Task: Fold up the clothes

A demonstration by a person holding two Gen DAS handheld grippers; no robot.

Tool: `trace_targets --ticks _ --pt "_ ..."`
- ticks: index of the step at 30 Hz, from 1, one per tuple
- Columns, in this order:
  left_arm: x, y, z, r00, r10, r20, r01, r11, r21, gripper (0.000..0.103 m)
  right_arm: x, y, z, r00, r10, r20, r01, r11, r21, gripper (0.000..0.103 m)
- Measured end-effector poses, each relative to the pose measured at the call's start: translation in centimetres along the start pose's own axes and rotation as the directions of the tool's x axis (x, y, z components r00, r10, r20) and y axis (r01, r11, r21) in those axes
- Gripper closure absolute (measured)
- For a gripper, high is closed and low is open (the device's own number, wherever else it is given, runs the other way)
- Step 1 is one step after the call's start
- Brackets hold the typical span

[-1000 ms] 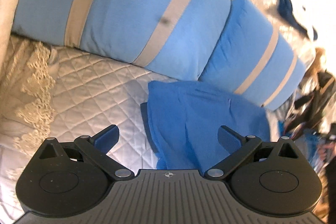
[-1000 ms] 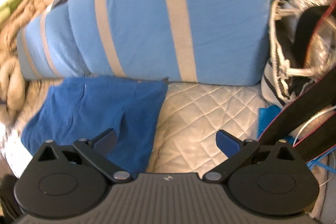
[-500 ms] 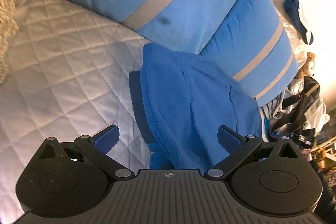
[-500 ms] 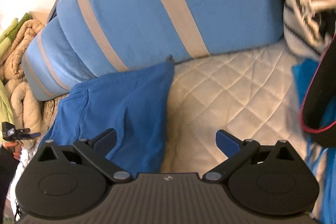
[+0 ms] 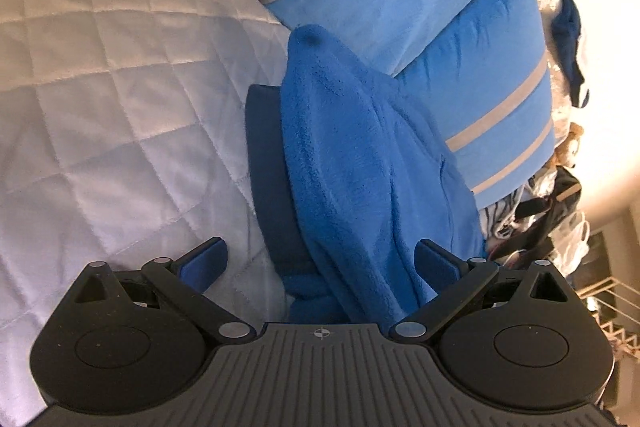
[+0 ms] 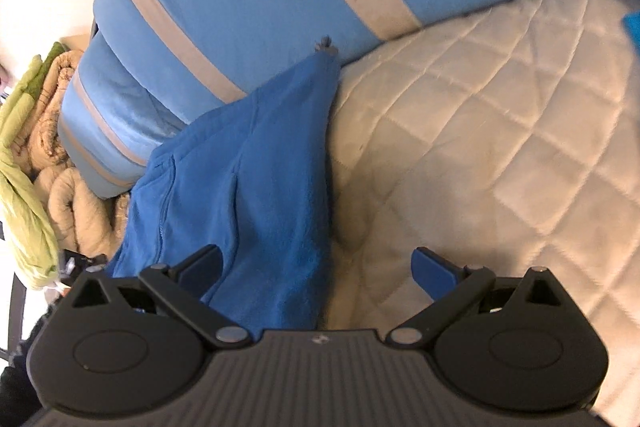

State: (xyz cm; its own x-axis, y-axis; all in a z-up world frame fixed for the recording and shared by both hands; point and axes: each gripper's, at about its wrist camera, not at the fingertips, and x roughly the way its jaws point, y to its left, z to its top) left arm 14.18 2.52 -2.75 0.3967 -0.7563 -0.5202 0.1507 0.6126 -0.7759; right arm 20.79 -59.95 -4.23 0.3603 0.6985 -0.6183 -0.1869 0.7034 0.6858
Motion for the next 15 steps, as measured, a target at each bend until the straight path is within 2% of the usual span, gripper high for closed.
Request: trace_targets --ticks 3,6,10,15 --pt "0.4 0.1 0.1 0.999 -0.046 -0.005 0.046 0.999 -0.001 0.001 0.8 -0.3 0.3 0.999 0.038 -0.001 -0.038 0.999 -0.008 0.0" --pt "1.2 -0.2 0.1 0.995 -0.086 -0.049 0.087 0.996 0.019 0.001 1.1 -0.8 0.6 0.994 0.108 0.001 -0.108 0.994 0.019 0.001" --pt "2.0 -0.3 0.3 0.994 -0.097 -0.055 0.098 0.995 0.017 0.001 1.9 -0.8 1.0 0.983 0.182 -0.023 -0.182 0.983 0.021 0.001" --pt "2.5 -0.4 0.8 0.994 -0.085 -0.073 0.085 0.996 -0.008 0.001 4.4 0.7 1.2 0.976 0.211 -0.054 -0.212 0.977 -0.01 0.001"
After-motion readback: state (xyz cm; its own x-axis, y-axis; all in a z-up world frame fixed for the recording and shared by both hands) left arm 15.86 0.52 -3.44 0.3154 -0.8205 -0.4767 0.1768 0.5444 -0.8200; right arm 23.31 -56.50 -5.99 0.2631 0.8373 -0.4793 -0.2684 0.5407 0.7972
